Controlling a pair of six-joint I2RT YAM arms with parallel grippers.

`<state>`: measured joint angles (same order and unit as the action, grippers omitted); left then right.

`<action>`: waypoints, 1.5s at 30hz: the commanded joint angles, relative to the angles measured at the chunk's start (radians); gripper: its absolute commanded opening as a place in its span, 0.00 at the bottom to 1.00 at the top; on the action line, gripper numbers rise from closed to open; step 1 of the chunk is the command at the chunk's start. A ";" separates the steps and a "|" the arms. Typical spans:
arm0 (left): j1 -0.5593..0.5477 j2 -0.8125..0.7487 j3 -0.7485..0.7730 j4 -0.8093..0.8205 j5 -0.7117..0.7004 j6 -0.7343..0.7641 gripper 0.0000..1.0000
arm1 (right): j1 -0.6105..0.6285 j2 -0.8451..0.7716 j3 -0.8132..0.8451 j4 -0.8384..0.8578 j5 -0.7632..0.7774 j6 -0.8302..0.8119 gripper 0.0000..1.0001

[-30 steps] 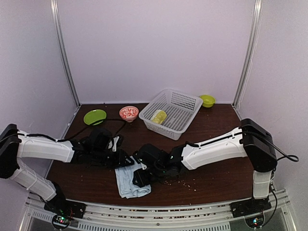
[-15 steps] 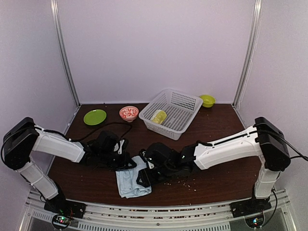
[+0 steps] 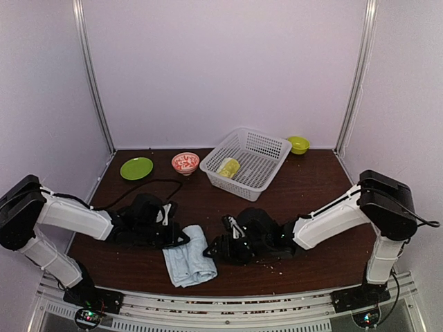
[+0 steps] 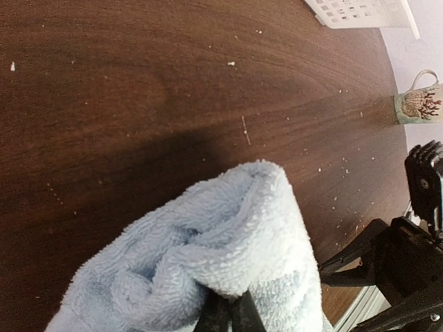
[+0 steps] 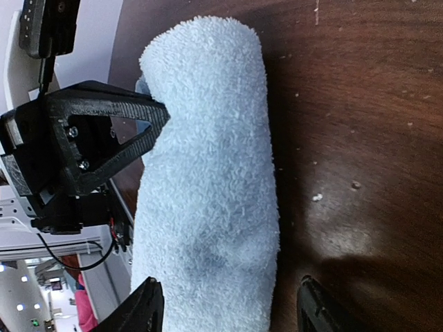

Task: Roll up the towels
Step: Roll the towel at the center of the board.

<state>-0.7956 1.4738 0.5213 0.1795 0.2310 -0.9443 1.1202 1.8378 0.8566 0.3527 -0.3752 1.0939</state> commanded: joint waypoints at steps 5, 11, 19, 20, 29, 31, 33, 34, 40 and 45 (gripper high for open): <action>0.002 -0.025 -0.088 0.018 -0.041 -0.007 0.00 | -0.003 0.134 0.012 0.283 -0.092 0.234 0.63; 0.001 -0.025 -0.119 0.066 -0.028 -0.026 0.00 | 0.000 0.177 0.062 0.243 -0.135 0.237 0.45; -0.027 -0.063 -0.107 0.050 -0.028 -0.032 0.00 | -0.019 0.103 0.098 0.044 -0.099 0.098 0.00; -0.035 -0.073 -0.100 0.039 -0.031 -0.029 0.00 | -0.020 0.082 0.112 -0.039 -0.081 0.046 0.00; -0.083 -0.183 -0.076 -0.056 -0.080 -0.031 0.27 | -0.026 -0.017 0.325 -0.885 0.287 -0.392 0.00; -0.086 -0.203 -0.079 -0.065 -0.086 -0.034 0.29 | -0.024 -0.014 0.363 -0.968 0.355 -0.430 0.00; -0.089 -0.222 -0.082 -0.078 -0.096 -0.034 0.29 | -0.015 -0.015 0.397 -1.035 0.445 -0.451 0.00; -0.090 -0.231 -0.083 -0.086 -0.103 -0.036 0.29 | -0.006 -0.012 0.417 -1.064 0.480 -0.458 0.00; -0.091 -0.251 -0.069 -0.092 -0.118 -0.034 0.29 | 0.064 0.063 0.545 -1.190 0.639 -0.460 0.00; -0.091 -0.225 -0.018 -0.092 -0.106 -0.016 0.28 | 0.128 0.141 0.649 -1.258 0.736 -0.428 0.00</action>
<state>-0.8810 1.2358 0.4423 0.0731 0.1326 -0.9756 1.2068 1.9240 1.4418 -0.7940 0.2142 0.6575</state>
